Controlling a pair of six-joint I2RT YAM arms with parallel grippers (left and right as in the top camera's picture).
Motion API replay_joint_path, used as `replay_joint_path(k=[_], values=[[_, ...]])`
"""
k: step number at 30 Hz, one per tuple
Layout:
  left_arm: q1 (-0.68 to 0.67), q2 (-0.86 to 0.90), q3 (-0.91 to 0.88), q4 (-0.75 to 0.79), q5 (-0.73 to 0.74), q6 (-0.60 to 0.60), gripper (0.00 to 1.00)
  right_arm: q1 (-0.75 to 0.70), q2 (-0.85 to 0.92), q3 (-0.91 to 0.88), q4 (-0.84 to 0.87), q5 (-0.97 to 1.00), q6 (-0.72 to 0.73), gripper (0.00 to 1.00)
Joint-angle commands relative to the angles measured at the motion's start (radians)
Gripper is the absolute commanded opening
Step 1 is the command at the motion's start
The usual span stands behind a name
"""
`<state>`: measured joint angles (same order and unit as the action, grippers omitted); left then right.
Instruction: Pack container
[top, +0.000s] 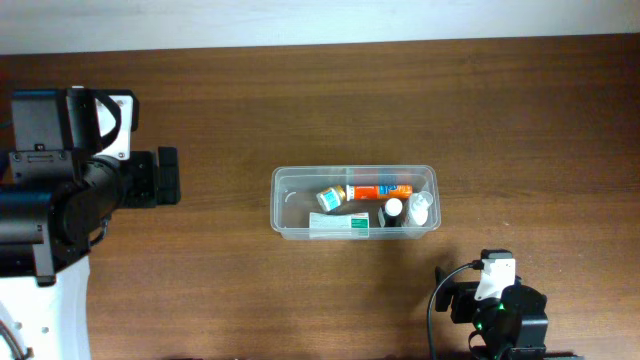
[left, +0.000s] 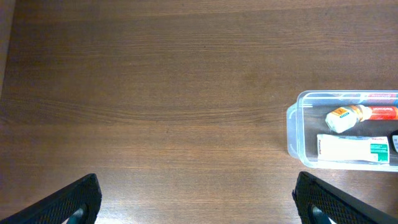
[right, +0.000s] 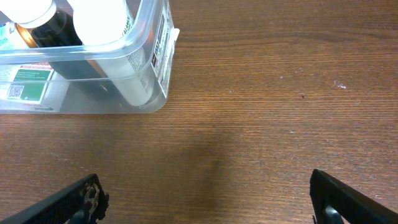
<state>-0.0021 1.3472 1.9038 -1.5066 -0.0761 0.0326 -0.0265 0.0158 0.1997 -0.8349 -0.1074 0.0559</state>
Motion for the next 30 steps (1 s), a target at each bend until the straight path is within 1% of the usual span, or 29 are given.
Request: replay_joint_path(k=[1, 12, 17, 18, 19, 21, 24, 25, 27, 28, 30], values=[[0.005, -0.006, 0.004, 0.002, 0.000, -0.011, 1.00, -0.008, -0.012, -0.007, 0.006, -0.010, 0.004, 0.98], [0.011, -0.002, 0.001, 0.002, 0.000, -0.011, 1.00, -0.008, -0.012, -0.007, 0.005, -0.010, 0.004, 0.98], [0.012, -0.087, -0.056, 0.005, 0.000, -0.011, 0.99, -0.008, -0.012, -0.007, 0.006, -0.010, 0.004, 0.98], [0.012, -0.129, -0.091, 0.009, -0.005, -0.010, 0.99, -0.008, -0.012, -0.007, 0.005, -0.010, 0.004, 0.98], [0.012, -0.174, -0.137, 0.046, -0.050, -0.001, 0.99, -0.008, -0.012, -0.007, 0.005, -0.010, 0.004, 0.98], [0.012, -0.272, -0.239, 0.137, -0.069, -0.003, 0.99, -0.008, -0.012, -0.007, 0.006, -0.010, 0.004, 0.98], [0.012, -0.451, -0.444, 0.331, -0.046, -0.002, 0.99, -0.008, -0.012, -0.007, 0.005, -0.010, 0.004, 0.98], [0.012, -0.529, -0.536, 0.410, -0.039, -0.002, 0.99, -0.008, -0.012, -0.007, 0.005, -0.010, 0.004, 0.98], [0.013, -0.660, -0.692, 0.520, -0.013, 0.003, 0.99, -0.008, -0.012, -0.007, 0.005, -0.010, 0.004, 0.99], [0.014, -0.753, -0.805, 0.587, 0.016, 0.005, 0.99, -0.008, -0.012, -0.007, 0.005, -0.010, 0.004, 0.98], [0.028, -0.856, -0.940, 0.655, 0.064, 0.005, 0.99, -0.008, -0.012, -0.007, 0.005, -0.010, 0.004, 0.98]])
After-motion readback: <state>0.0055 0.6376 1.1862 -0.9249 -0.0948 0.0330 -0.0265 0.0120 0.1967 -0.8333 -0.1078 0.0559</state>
